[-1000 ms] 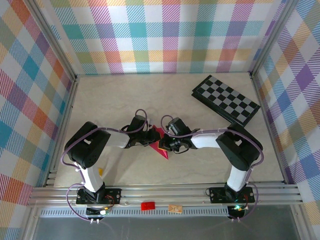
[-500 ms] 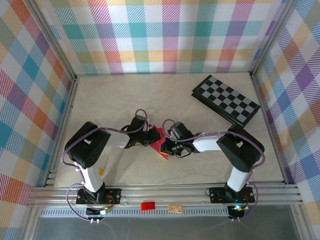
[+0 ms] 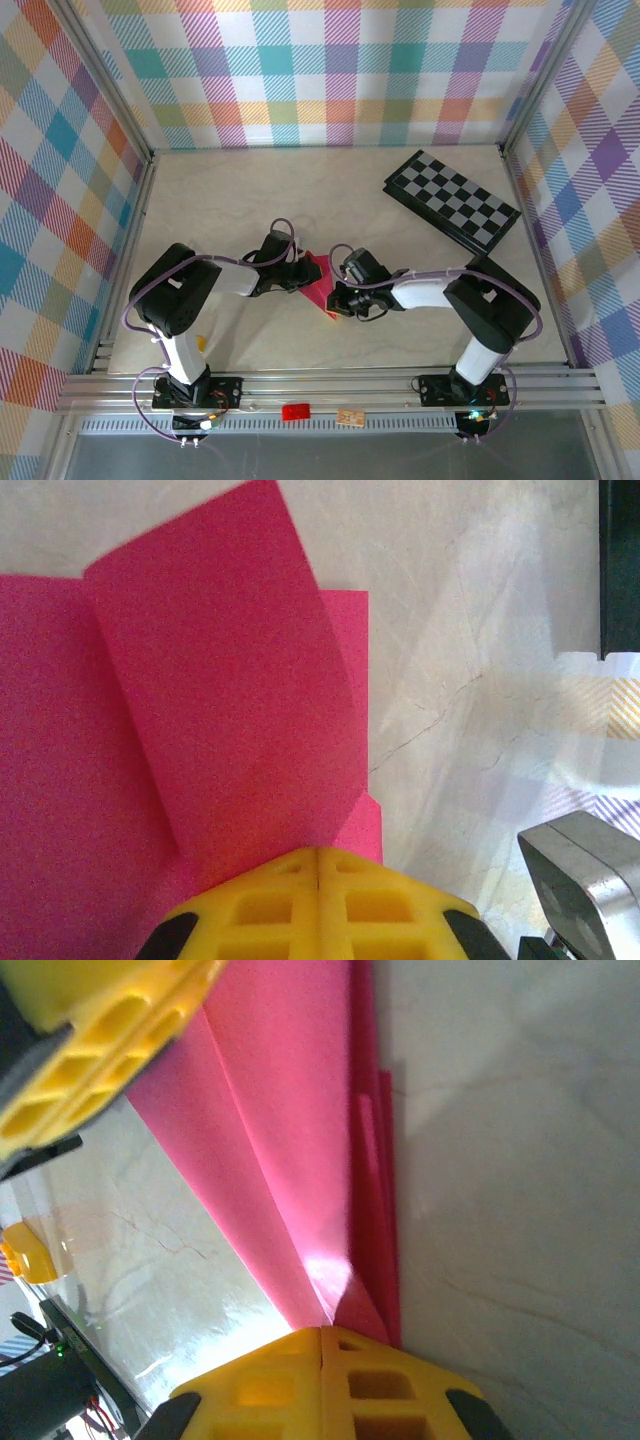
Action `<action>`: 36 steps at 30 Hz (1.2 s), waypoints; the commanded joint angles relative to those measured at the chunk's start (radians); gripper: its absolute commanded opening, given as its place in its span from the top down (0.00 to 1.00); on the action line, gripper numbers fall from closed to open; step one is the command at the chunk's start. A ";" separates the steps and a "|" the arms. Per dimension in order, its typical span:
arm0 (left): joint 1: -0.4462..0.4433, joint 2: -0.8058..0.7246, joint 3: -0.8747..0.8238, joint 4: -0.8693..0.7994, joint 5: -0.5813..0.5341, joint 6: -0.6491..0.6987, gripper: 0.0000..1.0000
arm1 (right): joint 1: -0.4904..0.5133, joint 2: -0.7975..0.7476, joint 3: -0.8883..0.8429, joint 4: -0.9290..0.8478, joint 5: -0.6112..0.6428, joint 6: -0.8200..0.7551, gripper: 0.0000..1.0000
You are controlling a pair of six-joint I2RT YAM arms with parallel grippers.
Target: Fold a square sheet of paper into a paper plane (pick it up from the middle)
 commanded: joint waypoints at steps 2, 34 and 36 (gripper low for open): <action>0.010 0.044 -0.045 -0.099 -0.060 0.019 0.96 | 0.015 -0.027 -0.067 -0.135 0.005 -0.028 0.97; 0.009 0.030 -0.063 -0.068 -0.052 0.005 0.96 | 0.022 -0.035 0.143 -0.101 0.025 -0.008 0.96; 0.009 0.031 -0.065 -0.064 -0.051 0.003 0.96 | 0.017 0.006 0.172 -0.083 0.016 -0.006 0.96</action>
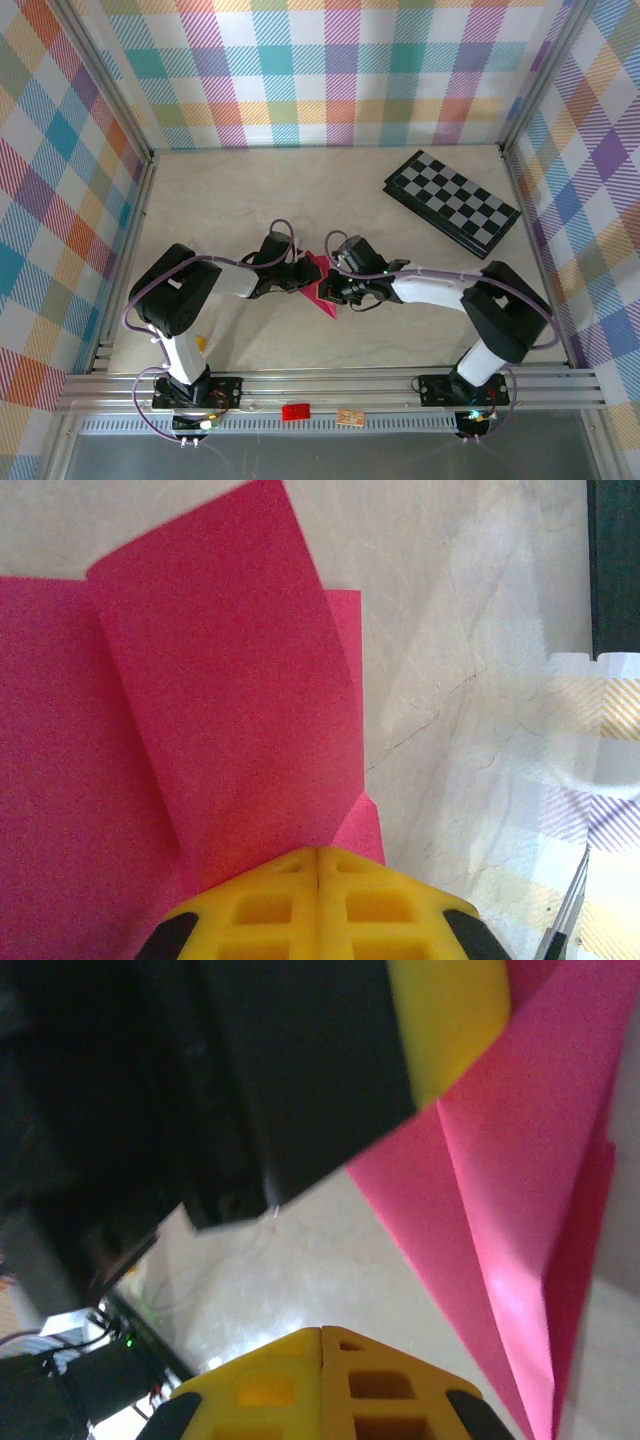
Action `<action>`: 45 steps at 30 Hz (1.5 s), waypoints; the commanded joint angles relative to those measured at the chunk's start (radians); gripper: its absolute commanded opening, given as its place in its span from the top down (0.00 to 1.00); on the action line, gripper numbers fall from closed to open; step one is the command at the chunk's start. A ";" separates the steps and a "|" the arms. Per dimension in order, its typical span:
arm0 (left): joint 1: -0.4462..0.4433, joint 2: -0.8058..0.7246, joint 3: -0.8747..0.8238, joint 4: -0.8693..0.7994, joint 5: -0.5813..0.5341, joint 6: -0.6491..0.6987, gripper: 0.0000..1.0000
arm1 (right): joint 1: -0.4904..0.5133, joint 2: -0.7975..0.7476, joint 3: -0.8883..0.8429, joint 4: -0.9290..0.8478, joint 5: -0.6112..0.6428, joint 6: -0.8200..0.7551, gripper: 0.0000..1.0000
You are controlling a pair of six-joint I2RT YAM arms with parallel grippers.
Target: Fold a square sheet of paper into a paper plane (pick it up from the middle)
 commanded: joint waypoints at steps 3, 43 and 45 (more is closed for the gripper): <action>0.005 0.033 -0.046 -0.103 -0.047 0.002 0.96 | -0.005 0.097 0.071 -0.004 -0.001 -0.011 0.96; -0.076 -0.070 0.003 -0.183 -0.058 0.014 0.96 | -0.030 0.153 -0.229 0.223 -0.067 0.066 1.00; -0.071 -0.043 0.015 -0.201 -0.088 0.005 0.96 | -0.029 0.149 -0.228 0.215 -0.067 0.061 1.00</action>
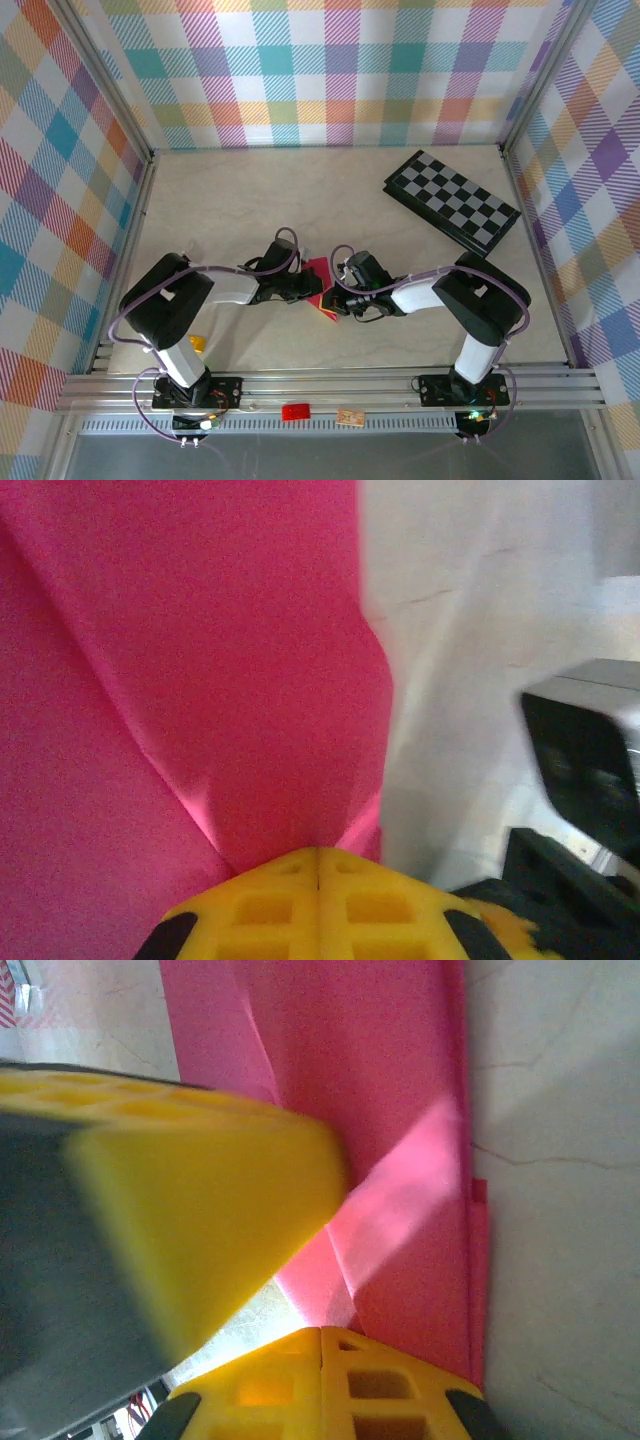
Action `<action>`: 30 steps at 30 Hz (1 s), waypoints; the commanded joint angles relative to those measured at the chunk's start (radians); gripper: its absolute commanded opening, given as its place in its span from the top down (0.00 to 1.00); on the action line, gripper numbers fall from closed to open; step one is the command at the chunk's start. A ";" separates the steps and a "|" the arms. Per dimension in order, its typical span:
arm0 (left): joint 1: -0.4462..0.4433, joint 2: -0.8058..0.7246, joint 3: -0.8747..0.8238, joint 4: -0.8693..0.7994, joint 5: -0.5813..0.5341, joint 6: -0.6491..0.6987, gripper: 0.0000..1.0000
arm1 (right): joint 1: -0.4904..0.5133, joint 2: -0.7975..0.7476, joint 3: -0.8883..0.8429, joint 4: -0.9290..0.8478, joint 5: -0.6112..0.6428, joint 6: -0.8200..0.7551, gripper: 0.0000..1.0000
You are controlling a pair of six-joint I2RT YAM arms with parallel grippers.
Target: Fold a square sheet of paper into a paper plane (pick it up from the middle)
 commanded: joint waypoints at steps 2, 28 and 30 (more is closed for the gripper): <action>0.008 0.040 0.033 -0.068 -0.112 -0.024 0.96 | 0.000 0.033 -0.028 -0.177 0.014 -0.015 1.00; 0.043 0.061 -0.022 0.008 -0.062 -0.053 0.99 | -0.009 -0.217 0.087 -0.381 0.116 -0.086 0.92; 0.043 0.063 -0.020 0.013 -0.056 -0.053 0.99 | -0.009 -0.195 0.104 -0.364 0.111 -0.077 0.92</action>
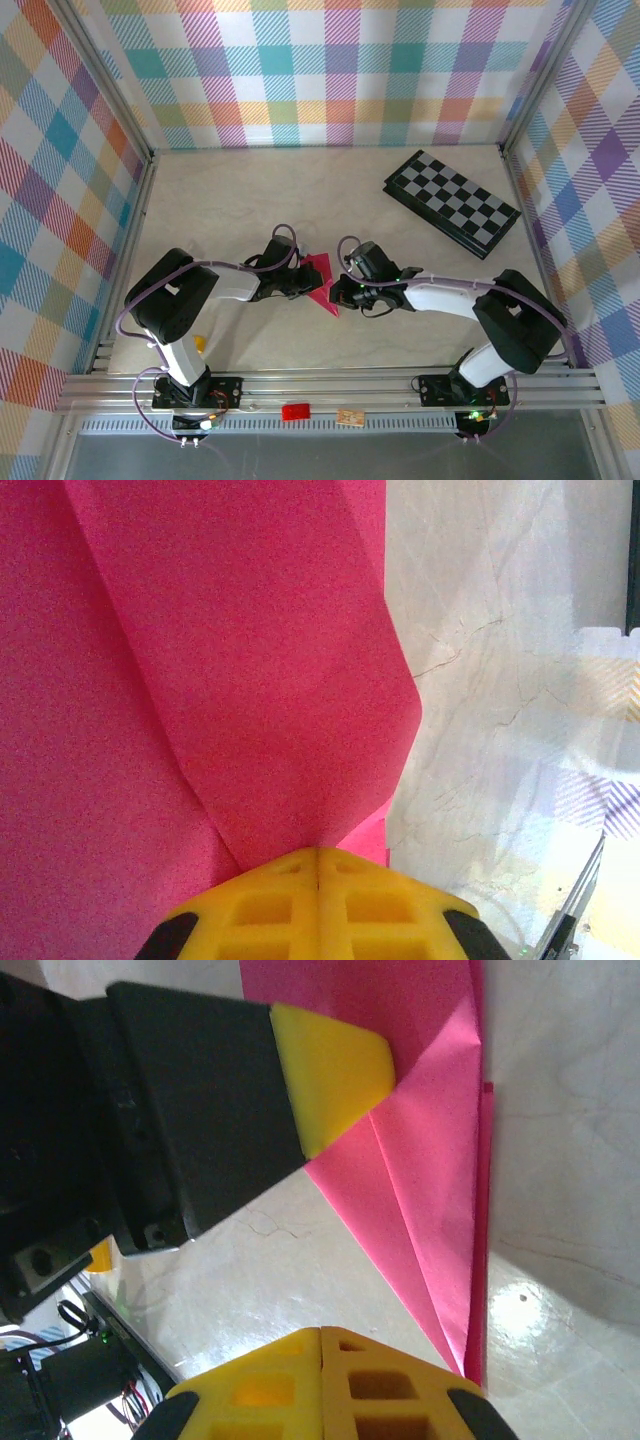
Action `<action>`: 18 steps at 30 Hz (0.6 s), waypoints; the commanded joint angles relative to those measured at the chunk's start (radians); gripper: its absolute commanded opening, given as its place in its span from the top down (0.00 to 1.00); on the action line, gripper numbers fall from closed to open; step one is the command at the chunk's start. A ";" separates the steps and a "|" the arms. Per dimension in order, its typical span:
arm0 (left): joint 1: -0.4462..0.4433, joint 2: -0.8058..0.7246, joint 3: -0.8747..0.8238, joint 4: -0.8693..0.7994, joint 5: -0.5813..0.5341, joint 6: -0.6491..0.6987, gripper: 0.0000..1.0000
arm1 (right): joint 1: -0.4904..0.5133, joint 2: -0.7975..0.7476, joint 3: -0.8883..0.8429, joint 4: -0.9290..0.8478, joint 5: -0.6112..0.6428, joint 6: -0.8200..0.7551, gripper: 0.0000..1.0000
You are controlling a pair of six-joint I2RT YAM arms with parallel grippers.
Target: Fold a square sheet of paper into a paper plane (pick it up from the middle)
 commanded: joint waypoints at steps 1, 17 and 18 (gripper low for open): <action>0.013 0.033 -0.031 -0.045 -0.041 -0.002 0.99 | -0.003 0.040 0.047 -0.017 0.014 0.009 0.92; 0.013 0.039 -0.021 -0.071 -0.053 0.017 0.99 | -0.002 0.188 -0.048 0.025 -0.077 0.028 0.93; 0.013 0.040 -0.020 -0.072 -0.054 0.019 0.99 | -0.002 0.173 -0.075 0.036 -0.081 0.031 0.93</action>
